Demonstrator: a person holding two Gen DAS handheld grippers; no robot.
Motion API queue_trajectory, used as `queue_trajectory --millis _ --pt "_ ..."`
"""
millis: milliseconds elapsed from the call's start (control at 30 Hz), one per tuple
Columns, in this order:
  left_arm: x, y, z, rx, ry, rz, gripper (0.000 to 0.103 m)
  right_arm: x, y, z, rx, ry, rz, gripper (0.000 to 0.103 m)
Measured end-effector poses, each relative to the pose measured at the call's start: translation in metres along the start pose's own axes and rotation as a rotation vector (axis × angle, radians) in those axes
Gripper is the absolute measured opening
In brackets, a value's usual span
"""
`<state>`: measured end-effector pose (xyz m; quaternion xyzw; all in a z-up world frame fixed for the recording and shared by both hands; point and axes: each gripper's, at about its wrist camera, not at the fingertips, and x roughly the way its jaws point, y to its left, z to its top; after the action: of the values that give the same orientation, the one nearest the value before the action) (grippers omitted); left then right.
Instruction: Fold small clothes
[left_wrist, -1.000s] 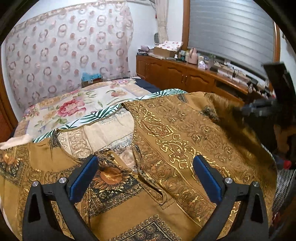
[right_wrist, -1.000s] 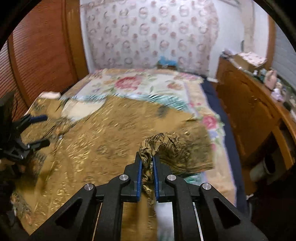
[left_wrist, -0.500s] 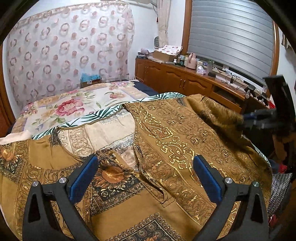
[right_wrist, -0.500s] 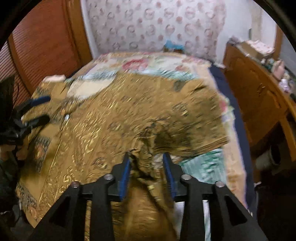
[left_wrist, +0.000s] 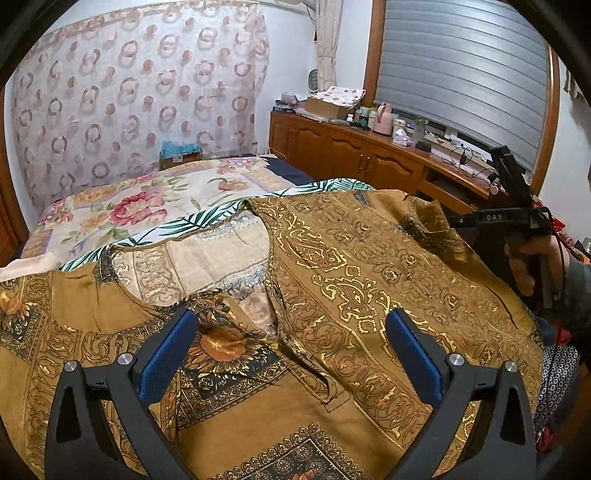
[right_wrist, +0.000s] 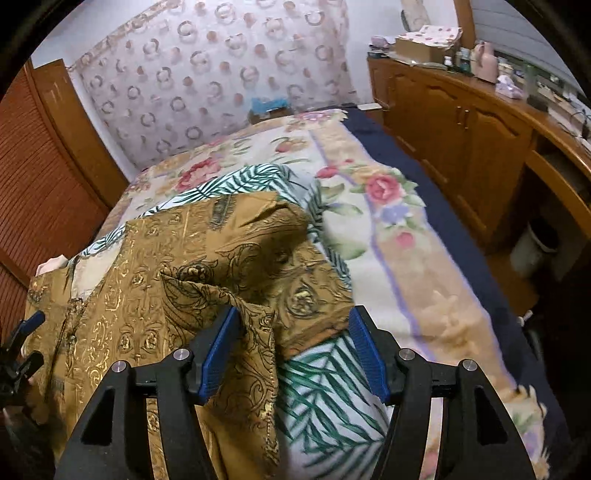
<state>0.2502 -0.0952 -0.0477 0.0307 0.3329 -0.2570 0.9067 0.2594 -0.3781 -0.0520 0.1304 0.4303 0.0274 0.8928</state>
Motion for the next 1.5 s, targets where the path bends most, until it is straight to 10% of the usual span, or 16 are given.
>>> queue_trajectory --millis 267,433,567,1067,1233,1500 --pt "0.001 0.0 0.0 0.0 0.002 -0.001 0.103 0.036 -0.024 0.023 0.055 0.077 -0.029 0.062" --pt "0.001 -0.001 -0.001 -0.002 0.001 0.0 0.103 0.032 -0.011 0.036 -0.008 0.047 -0.003 0.016" --pt "0.001 0.0 0.0 0.0 0.002 0.006 0.103 0.023 0.002 0.03 -0.093 -0.006 -0.078 0.009" --pt "-0.014 0.025 0.004 -0.046 -0.044 0.057 0.103 -0.028 0.134 0.05 -0.426 -0.136 0.172 0.009" --pt "-0.013 0.026 0.003 -0.043 -0.048 0.066 0.103 -0.016 0.144 0.047 -0.493 -0.12 0.178 0.048" --pt "-0.014 0.027 0.004 -0.044 -0.047 0.079 0.103 -0.01 0.126 0.042 -0.436 -0.111 0.104 0.05"
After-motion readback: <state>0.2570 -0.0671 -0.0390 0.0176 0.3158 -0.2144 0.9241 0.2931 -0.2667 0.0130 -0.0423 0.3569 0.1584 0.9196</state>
